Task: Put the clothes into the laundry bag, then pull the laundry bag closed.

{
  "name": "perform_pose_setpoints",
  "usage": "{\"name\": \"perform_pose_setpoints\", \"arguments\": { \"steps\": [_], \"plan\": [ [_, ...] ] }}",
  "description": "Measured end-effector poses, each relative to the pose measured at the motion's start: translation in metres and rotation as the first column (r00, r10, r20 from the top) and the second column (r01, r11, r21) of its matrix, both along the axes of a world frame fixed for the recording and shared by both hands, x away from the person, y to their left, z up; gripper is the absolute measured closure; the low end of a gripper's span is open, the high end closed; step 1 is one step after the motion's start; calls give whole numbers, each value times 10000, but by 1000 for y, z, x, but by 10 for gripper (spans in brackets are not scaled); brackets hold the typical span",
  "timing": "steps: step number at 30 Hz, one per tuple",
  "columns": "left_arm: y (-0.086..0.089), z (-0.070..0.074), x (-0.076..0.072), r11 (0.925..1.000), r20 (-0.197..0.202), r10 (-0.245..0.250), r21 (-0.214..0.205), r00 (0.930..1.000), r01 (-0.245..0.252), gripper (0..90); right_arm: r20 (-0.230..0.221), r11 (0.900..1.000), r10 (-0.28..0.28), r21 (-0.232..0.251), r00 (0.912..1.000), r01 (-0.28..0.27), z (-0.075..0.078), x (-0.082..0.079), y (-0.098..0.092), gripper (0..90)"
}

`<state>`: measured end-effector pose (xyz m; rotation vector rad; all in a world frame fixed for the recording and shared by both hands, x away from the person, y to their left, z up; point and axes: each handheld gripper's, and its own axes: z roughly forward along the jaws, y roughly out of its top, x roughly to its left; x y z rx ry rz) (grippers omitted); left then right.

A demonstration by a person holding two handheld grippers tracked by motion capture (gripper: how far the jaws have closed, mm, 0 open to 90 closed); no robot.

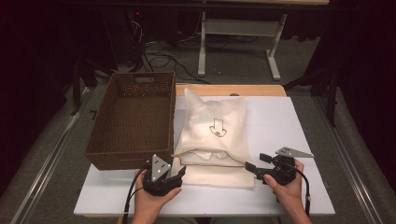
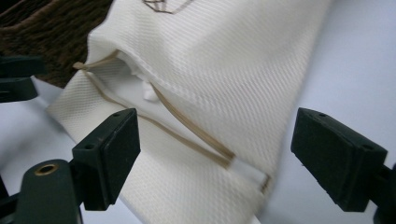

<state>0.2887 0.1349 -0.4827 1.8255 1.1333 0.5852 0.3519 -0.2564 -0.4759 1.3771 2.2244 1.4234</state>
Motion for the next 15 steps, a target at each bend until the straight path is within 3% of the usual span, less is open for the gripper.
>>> {"name": "perform_pose_setpoints", "arguments": {
  "steps": [3, 7, 9, 12, 15],
  "plan": [
    [11, -7, -5, 9999, -313, 144, 60, 9994, -142, 415, -367, 9974, -713, -114, 9968, 709, -7, -7, -8, 177],
    [18, -13, -11, 9996, -479, 278, 113, 9985, -272, 426, -1151, 9909, -1333, 17, 9844, 1344, -20, -13, -12, 188],
    [20, -15, -11, 9996, -567, 279, 73, 9980, -275, 429, -1303, 9924, -1217, -6, 9840, 1227, -25, -17, -10, 266],
    [21, -17, -8, 9995, -585, 306, -10, 9978, -307, 438, -1333, 9945, -1048, -199, 9855, 1031, -28, -17, -4, 316],
    [20, -20, -7, 9995, -697, 306, 120, 9971, -298, 462, -1518, 9955, -943, -97, 9839, 939, -31, -12, 2, 424]
  ]
}}
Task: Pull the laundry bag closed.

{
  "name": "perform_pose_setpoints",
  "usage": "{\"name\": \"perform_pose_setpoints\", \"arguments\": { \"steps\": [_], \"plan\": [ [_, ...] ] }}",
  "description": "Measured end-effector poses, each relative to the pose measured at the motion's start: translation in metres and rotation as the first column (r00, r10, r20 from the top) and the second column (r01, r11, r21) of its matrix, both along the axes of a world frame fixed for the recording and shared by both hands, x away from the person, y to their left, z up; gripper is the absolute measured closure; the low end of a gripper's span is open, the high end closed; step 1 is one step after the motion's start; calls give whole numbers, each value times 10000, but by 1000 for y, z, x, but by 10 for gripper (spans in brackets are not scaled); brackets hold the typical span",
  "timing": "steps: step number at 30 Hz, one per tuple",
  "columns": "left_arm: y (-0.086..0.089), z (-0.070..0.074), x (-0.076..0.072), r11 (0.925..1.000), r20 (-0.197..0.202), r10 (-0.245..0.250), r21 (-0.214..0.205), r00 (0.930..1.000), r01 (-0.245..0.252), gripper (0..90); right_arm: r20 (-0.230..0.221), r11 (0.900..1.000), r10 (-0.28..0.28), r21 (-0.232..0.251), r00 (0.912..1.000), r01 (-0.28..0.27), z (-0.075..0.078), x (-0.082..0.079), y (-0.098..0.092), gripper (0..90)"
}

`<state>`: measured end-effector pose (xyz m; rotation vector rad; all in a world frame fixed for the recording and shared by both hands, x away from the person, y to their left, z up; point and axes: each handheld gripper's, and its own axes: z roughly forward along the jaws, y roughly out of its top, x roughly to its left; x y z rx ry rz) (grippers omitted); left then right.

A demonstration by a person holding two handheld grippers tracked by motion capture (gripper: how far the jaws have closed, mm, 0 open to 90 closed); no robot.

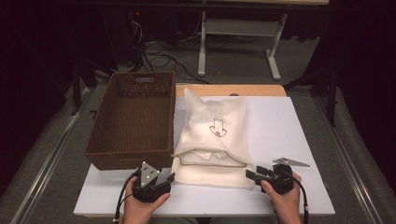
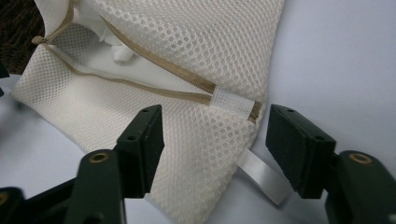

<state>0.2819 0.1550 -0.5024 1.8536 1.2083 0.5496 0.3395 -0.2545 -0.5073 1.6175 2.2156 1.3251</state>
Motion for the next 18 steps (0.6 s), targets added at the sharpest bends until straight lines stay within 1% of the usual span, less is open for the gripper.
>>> {"name": "perform_pose_setpoints", "arguments": {
  "steps": [1, 2, 3, 4, 6, 8, 10, 11, 13, 14, 15, 18],
  "plan": [
    [0, -1, 1, 10000, -31, 26, -23, 10000, -26, 469, -71, 10000, 35, 49, 10000, -35, 0, 1, 2, 469],
    [-1, -2, 1, 9999, -90, 64, -98, 9999, -65, 475, -94, 10000, 22, -10, 10000, -22, 0, 2, 4, 468],
    [-1, -2, 1, 9999, -123, 66, -94, 9999, -67, 478, -78, 9997, -113, -198, 9999, 111, -1, 2, 6, 486],
    [-1, -3, 2, 9999, -156, 92, -91, 9998, -94, 484, -124, 9994, -219, -270, 9997, 216, 0, 1, 8, 498],
    [-1, -5, 4, 9998, -284, 117, -140, 9995, -121, 496, -215, 9986, -412, -349, 9989, 404, -1, 0, 11, 528],
    [-1, -6, 4, 9998, -372, 93, -175, 9993, -99, 507, -363, 9979, -547, -353, 9978, 535, -1, -1, 12, 594],
    [-1, -5, 5, 9999, -359, 34, -136, 9993, -39, 529, -523, 9992, -319, -250, 9981, 306, -4, -2, 13, 686],
    [-2, -5, 5, 9999, -328, 21, -123, 9995, -25, 535, -541, 9996, -180, -242, 9984, 167, -4, -2, 14, 719],
    [-3, -6, 6, 9998, -321, -15, -174, 9995, 10, 554, -547, 9994, 220, -270, 9983, -235, -4, -2, 14, 848],
    [-3, -6, 6, 9999, -348, -37, -166, 9994, 31, 566, -476, 9989, 307, -329, 9984, -323, -3, -2, 14, 880],
    [-3, -6, 6, 9999, -360, -70, -150, 9993, 65, 577, -442, 9986, 356, -362, 9984, -372, -2, -1, 13, 892],
    [-3, -5, 6, 9997, -376, -89, -228, 9993, 81, 597, -521, 9992, 363, -142, 9980, -371, 1, 1, 7, 900]
  ]
}}
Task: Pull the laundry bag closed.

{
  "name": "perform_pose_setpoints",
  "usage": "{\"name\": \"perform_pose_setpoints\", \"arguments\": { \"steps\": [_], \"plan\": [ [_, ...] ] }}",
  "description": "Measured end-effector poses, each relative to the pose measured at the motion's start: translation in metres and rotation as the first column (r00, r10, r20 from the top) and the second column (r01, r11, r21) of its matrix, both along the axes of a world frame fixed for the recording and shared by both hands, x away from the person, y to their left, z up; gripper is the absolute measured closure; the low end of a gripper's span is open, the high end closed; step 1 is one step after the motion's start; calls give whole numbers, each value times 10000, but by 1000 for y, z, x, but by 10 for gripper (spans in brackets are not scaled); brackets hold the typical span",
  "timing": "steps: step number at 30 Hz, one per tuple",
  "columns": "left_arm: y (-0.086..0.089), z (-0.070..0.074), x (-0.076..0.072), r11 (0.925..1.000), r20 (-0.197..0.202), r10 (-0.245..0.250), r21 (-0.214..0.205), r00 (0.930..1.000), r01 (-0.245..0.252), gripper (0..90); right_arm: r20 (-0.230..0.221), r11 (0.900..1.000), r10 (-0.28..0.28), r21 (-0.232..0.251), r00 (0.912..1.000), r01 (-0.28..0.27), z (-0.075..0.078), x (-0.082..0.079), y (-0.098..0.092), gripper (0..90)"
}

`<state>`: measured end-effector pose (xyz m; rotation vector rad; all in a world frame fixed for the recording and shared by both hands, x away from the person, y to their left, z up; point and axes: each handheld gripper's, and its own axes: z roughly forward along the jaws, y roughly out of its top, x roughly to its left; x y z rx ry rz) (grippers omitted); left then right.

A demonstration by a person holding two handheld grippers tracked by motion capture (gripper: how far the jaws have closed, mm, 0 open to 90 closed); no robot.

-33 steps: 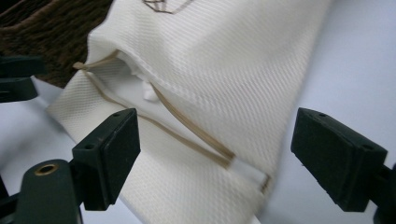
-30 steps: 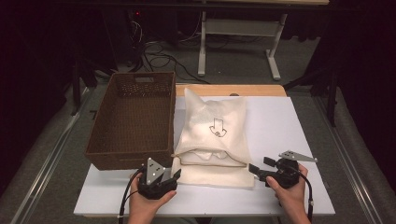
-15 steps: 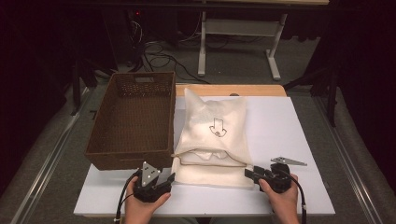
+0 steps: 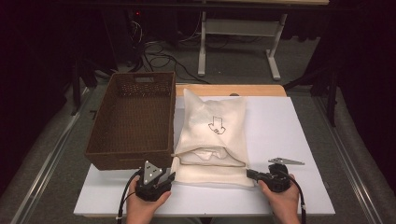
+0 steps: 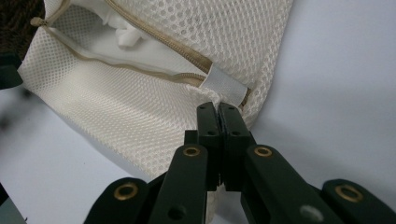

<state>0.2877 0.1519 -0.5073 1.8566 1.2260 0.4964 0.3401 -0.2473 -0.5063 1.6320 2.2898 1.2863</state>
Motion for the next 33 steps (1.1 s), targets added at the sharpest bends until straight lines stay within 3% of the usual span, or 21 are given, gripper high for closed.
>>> {"name": "perform_pose_setpoints", "arguments": {
  "steps": [7, 14, 18, 22, 27, 29, 33],
  "plan": [
    [0, 0, 0, 9994, -147, -110, -339, 9998, 105, 595, 15, 9994, -262, 237, 9997, 262, 2, 1, -19, 900],
    [-6, -3, 2, 9969, -403, -537, -596, 9977, 512, 568, 66, 9997, -246, -42, 9997, 246, 2, -1, -28, 900],
    [-11, -8, 8, 9907, -748, -870, -1109, 9934, 784, 545, 86, 9991, -422, -38, 9991, 422, 2, -1, -36, 900],
    [-23, -10, 13, 9903, -684, -1109, -915, 9915, 1045, 537, 44, 9985, -532, -106, 9986, 532, 2, -1, -43, 900],
    [-35, -15, 22, 9810, -876, -1687, -1121, 9818, 1586, 460, 68, 9974, -708, -92, 9975, 709, 2, 0, -51, 900],
    [-36, -17, 26, 9736, -973, -1880, -1497, 9773, 1723, 428, -55, 9972, -753, -27, 9971, 752, 1, 1, -53, 900],
    [-41, -16, 28, 9614, -898, -2375, -1644, 9672, 2208, 477, -17, 9978, -669, -28, 9978, 669, 0, 1, -52, 900]
  ]
}}
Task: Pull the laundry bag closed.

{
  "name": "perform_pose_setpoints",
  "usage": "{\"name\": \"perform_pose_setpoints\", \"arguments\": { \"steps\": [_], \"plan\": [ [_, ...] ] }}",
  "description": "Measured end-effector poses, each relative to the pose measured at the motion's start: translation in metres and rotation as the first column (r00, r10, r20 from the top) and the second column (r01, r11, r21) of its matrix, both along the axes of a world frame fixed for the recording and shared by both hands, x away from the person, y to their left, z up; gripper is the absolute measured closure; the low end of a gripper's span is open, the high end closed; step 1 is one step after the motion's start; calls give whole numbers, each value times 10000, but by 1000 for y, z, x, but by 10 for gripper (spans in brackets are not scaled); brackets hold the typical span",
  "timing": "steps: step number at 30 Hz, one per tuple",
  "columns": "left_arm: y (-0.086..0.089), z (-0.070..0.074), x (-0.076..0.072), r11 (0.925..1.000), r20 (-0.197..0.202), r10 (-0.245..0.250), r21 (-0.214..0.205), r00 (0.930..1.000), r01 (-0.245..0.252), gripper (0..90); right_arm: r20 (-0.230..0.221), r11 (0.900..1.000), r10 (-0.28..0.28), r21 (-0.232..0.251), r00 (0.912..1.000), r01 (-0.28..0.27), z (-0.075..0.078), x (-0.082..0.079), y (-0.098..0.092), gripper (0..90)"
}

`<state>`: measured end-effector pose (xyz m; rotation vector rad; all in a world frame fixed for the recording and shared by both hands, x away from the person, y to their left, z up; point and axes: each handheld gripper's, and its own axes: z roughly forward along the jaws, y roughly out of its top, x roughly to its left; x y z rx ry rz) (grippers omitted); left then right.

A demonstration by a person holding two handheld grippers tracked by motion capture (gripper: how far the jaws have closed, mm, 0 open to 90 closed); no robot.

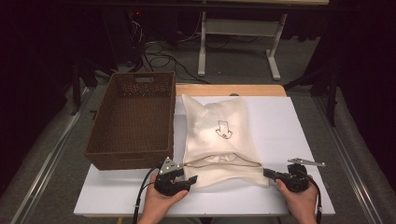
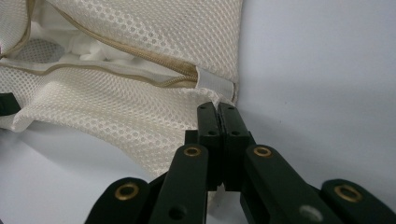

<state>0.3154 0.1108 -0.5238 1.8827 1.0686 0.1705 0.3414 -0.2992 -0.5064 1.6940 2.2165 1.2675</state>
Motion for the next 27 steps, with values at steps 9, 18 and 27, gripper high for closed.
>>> {"name": "perform_pose_setpoints", "arguments": {
  "steps": [9, 18, 27],
  "plan": [
    [11, 7, -4, 9996, -134, 125, -265, 9998, -128, 812, 303, 9995, 152, -278, 9994, -144, 0, -1, 3, 882],
    [12, 13, -6, 9995, 80, 307, -89, 9995, -306, 849, 2815, 9998, 136, 131, 9595, -180, 34, -16, 16, 441],
    [14, 13, -5, 9989, -77, 284, -370, 9996, -287, 861, 3241, 9892, 1426, -132, 9352, -1463, 52, -8, 75, 436]
  ]
}}
